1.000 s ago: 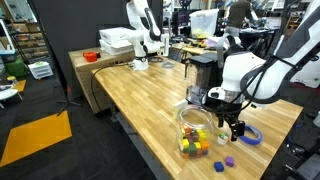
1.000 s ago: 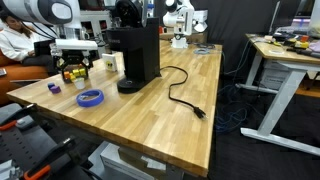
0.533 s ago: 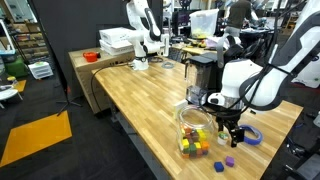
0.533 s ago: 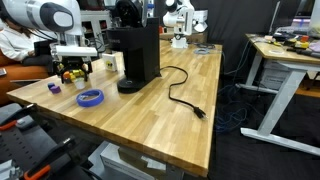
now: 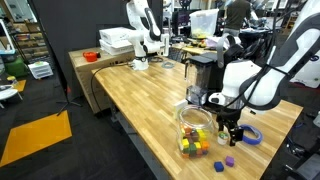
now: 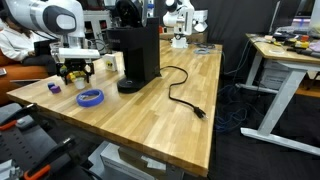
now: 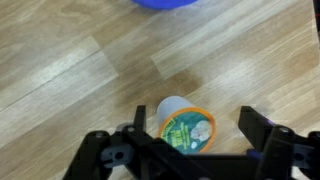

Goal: Open the coffee maker chamber, place the coffee pod inside the chamber

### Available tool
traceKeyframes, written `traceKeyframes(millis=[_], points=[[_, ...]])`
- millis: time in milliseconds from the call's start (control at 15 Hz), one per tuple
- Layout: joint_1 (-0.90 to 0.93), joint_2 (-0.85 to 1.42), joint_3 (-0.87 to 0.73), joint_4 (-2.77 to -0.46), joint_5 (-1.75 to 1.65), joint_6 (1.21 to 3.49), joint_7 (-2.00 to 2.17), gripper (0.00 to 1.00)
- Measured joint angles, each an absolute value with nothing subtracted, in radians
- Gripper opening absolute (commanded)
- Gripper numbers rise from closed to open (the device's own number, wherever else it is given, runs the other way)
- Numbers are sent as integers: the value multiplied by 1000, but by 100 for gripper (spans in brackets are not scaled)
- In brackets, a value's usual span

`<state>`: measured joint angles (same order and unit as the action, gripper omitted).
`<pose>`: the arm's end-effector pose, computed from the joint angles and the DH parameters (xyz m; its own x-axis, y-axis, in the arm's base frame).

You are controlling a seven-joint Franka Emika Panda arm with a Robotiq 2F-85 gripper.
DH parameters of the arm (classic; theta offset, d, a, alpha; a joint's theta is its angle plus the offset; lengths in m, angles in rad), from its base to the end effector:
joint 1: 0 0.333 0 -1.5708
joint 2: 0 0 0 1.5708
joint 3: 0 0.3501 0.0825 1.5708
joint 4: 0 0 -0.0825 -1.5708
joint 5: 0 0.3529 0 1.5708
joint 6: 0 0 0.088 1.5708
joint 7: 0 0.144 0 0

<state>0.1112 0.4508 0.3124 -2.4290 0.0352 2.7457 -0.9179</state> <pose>0.4242 0.2024 0.1487 0.2840 0.9579 0.0422 0.9451 -0.2722 -0.1810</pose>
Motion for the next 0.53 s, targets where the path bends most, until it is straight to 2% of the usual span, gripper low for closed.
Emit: traceKeyframes(millis=[333,533], points=[[76,458,337,-2424,35,2754,-925,29],[60,462,351,-2422,35,2754,-929,28]])
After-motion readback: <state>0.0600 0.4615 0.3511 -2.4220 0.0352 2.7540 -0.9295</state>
